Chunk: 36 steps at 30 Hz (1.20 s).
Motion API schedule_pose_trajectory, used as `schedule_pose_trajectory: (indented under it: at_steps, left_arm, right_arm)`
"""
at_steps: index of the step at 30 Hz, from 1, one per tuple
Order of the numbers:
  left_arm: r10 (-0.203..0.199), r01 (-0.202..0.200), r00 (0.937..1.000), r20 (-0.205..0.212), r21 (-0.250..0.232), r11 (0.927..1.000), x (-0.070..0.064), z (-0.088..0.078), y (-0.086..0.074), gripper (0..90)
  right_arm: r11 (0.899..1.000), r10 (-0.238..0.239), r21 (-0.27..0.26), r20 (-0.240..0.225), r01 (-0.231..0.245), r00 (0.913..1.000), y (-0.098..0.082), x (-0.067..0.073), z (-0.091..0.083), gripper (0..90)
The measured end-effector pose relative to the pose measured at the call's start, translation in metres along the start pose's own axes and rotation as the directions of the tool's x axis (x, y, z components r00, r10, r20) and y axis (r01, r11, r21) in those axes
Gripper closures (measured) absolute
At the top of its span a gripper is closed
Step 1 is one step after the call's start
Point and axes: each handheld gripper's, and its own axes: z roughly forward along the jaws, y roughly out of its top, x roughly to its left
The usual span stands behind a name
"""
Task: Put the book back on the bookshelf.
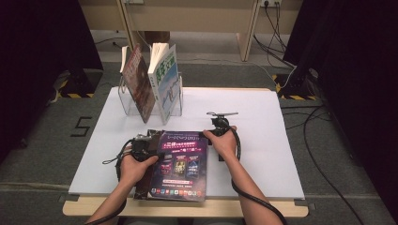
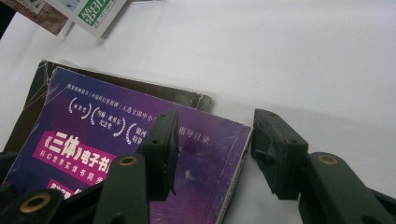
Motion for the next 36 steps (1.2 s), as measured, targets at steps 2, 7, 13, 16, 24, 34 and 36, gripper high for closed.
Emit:
schedule_pose_trajectory:
  at_steps: [2,7,13,16,24,34,36]
  left_arm:
    - [-0.001,0.001,1.0,0.002,0.0,1.0,0.0,0.0,0.0,55.8]
    - [-0.004,0.004,1.0,0.001,-0.001,1.0,0.0,0.0,0.0,55.8]
    - [-0.005,0.005,1.0,-0.001,0.002,1.0,-0.001,0.0,0.001,55.7]
    - [-0.005,0.005,1.0,-0.002,0.009,0.9999,-0.001,0.001,0.002,55.7]
    - [-0.005,0.005,1.0,-0.004,0.003,1.0,-0.001,0.001,0.001,55.9]
    - [-0.01,0.009,0.9999,-0.007,-0.003,1.0,-0.002,0.001,0.0,55.9]
    - [-0.006,0.006,0.9999,-0.01,0.0,1.0,-0.002,0.001,0.001,55.8]
  right_arm:
    - [1.0,0.01,0.002,-0.003,-0.01,0.9999,0.0,0.0,0.0,52.0]
    - [1.0,0.019,0.006,-0.017,-0.019,0.9997,0.0,-0.004,-0.002,52.2]
    - [1.0,0.015,0.001,-0.017,-0.015,0.9997,-0.003,-0.004,-0.003,51.8]
    - [1.0,0.025,-0.004,-0.005,-0.025,0.9997,-0.004,-0.002,-0.003,51.6]
    - [0.997,0.077,-0.03,-0.011,-0.077,0.997,-0.011,0.0,-0.005,52.5]
    - [0.993,0.12,-0.002,-0.052,-0.12,0.9914,-0.014,0.001,-0.006,55.4]
    - [0.995,0.103,0.009,-0.047,-0.103,0.9935,-0.014,0.002,-0.007,55.4]
